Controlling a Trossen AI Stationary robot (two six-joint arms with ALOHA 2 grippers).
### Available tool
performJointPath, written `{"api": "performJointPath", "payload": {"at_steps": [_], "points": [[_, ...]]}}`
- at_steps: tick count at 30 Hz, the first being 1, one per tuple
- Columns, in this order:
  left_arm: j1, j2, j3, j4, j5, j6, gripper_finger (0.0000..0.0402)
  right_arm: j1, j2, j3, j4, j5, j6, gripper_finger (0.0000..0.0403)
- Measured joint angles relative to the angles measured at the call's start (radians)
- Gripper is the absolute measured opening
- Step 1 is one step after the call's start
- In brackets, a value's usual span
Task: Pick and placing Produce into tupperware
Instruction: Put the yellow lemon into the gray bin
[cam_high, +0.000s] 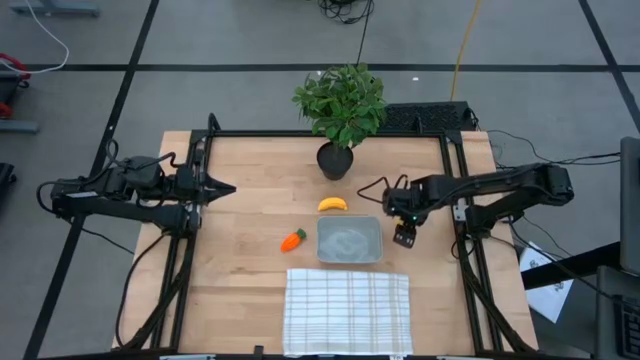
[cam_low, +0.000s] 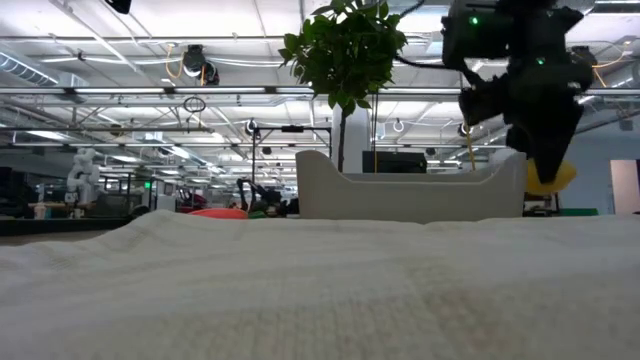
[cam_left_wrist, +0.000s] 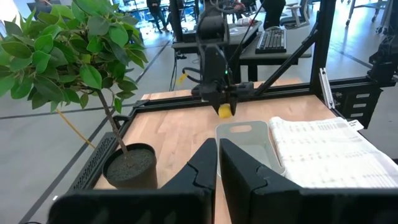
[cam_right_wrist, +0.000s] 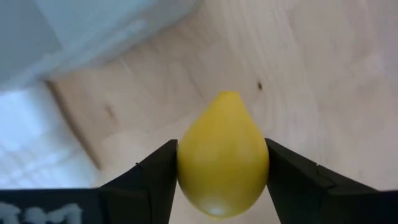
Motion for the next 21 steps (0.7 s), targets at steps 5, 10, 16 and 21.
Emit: {"api": "performJointPath", "payload": {"at_steps": [5, 10, 16, 21], "points": [[0.000, 0.000, 0.000, 0.000, 0.000, 0.000, 0.0024, 0.000, 0.000, 0.120, -0.073, -0.001, -0.049, 0.0206], [0.000, 0.000, 0.000, 0.000, 0.000, 0.000, 0.0024, 0.000, 0.000, 0.253, -0.143, -0.001, -0.097, 0.0204], [0.000, 0.000, 0.000, 0.001, 0.000, 0.000, 0.0024, 0.000, 0.000, 0.406, -0.234, -0.001, -0.121, 0.0198], [0.000, 0.000, 0.000, 0.002, 0.000, 0.000, 0.0024, 0.000, 0.000, 0.490, -0.326, -0.001, -0.121, 0.0203]]}}
